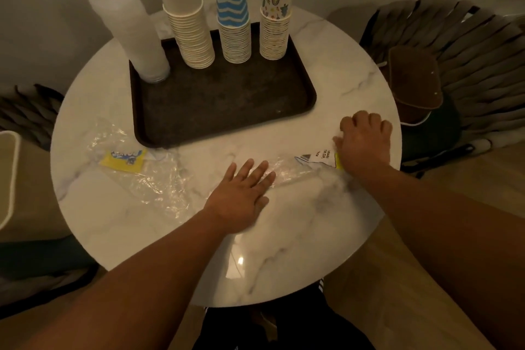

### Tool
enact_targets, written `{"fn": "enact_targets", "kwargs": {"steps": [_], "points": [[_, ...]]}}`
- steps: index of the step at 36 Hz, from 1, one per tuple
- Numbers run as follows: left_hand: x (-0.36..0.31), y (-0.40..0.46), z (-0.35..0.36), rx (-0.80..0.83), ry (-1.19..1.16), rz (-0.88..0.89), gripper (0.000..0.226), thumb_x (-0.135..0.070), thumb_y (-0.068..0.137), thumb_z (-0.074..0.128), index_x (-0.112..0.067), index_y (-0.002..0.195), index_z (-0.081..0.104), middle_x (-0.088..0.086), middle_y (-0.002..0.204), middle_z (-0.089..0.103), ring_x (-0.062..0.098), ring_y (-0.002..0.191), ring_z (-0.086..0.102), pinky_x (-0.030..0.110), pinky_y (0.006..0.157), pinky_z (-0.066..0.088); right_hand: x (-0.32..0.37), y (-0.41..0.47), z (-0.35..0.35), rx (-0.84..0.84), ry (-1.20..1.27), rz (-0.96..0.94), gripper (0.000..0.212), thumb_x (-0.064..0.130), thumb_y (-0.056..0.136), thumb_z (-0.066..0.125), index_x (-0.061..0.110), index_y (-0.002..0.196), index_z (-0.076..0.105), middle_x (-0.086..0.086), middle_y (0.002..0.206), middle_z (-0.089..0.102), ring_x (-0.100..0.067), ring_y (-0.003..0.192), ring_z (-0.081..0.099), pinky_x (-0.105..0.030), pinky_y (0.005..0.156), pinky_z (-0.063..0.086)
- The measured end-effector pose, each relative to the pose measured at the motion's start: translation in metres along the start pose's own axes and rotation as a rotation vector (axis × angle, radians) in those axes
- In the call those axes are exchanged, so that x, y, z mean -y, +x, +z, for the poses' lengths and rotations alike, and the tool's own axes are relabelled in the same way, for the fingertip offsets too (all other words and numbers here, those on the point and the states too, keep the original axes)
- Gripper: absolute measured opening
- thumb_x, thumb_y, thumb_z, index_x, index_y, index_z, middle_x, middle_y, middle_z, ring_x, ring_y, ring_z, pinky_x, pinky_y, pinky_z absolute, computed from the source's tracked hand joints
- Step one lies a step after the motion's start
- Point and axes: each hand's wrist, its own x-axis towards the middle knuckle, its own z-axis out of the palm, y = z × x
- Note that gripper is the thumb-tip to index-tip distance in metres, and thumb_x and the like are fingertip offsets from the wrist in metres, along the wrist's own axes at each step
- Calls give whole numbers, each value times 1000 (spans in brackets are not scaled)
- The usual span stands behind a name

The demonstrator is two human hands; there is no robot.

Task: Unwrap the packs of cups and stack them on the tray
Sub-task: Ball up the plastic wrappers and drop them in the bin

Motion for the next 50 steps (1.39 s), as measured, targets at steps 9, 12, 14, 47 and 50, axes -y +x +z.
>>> {"fn": "enact_targets", "kwargs": {"steps": [9,12,14,47,50], "points": [[-6,4,-7,54,-19,-29,61,-41,104,25,-25,156,-4,1,164,-12,25,150,-13,44,120,-7,99,-76,0,379,511,-526,78,63,91,8,17,155,9,-3,163,4,-19,150,2,-45,121,5],[4,-1,-13,73,-35,12,58,-36,106,23,-26,156,-4,0,163,-14,22,150,-13,38,120,-6,87,-81,14,386,438,-360,89,68,80,-7,20,154,-3,0,163,-8,-17,149,-11,-41,120,-8],[10,-7,-18,90,-30,29,59,-31,105,26,-24,157,-1,0,163,-13,20,150,-12,35,120,-5,73,-76,19,402,390,-326,88,67,79,-8,21,154,-6,0,162,-11,-17,149,-13,-38,117,-11],[-50,52,-50,-371,-1028,-304,44,-20,92,61,-24,134,50,2,105,69,19,97,64,23,80,44,59,-86,6,145,1149,212,29,37,89,57,14,92,74,6,99,69,-11,89,60,-26,75,43],[-51,63,-46,-375,-948,-353,46,-21,91,62,-22,135,49,1,101,69,20,99,64,22,79,41,63,-81,8,169,1118,347,18,31,86,68,14,91,69,1,85,67,-14,82,60,-26,72,40]]}}
